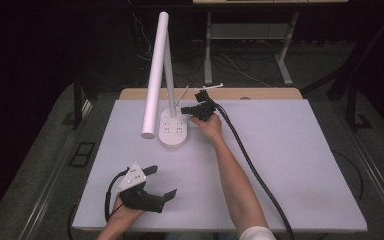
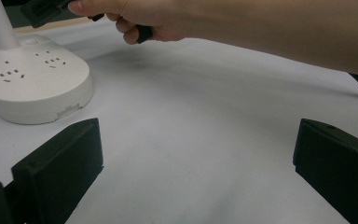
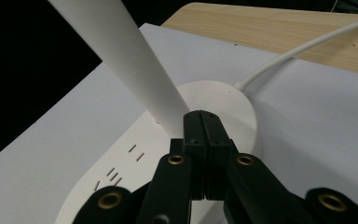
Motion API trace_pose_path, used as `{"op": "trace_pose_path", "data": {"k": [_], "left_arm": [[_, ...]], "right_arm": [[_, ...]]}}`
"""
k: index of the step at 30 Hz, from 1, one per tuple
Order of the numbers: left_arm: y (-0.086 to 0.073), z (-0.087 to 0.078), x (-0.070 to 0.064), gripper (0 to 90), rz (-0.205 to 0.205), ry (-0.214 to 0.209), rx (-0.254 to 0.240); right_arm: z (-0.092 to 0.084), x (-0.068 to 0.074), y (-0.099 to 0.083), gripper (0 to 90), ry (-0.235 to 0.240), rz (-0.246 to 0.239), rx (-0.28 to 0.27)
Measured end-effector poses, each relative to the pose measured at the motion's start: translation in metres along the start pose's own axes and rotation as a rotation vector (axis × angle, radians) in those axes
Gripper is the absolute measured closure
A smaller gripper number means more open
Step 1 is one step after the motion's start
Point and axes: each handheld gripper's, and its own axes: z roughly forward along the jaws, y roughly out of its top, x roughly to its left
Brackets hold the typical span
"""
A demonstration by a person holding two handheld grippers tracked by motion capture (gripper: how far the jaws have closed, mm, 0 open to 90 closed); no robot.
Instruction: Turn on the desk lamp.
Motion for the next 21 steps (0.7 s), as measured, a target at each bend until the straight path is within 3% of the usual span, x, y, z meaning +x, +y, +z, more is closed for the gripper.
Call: {"op": "trace_pose_path", "data": {"k": [9,13,21], "left_arm": [[0.000,0.000,0.001,0.4,0.000,-0.004,-0.001],[0.000,-0.001,0.001,0.4,-0.001,-0.002,0.000],[0.000,-0.002,0.001,0.5,-0.004,0.005,-0.004]], "right_arm": [[0.011,-0.009,-0.006,89.1,-0.002,0.041,-0.009],[0.015,-0.014,-0.011,89.2,0.044,0.088,-0.039],[0.018,-0.011,-0.012,89.6,0.037,0.071,-0.045]]}}
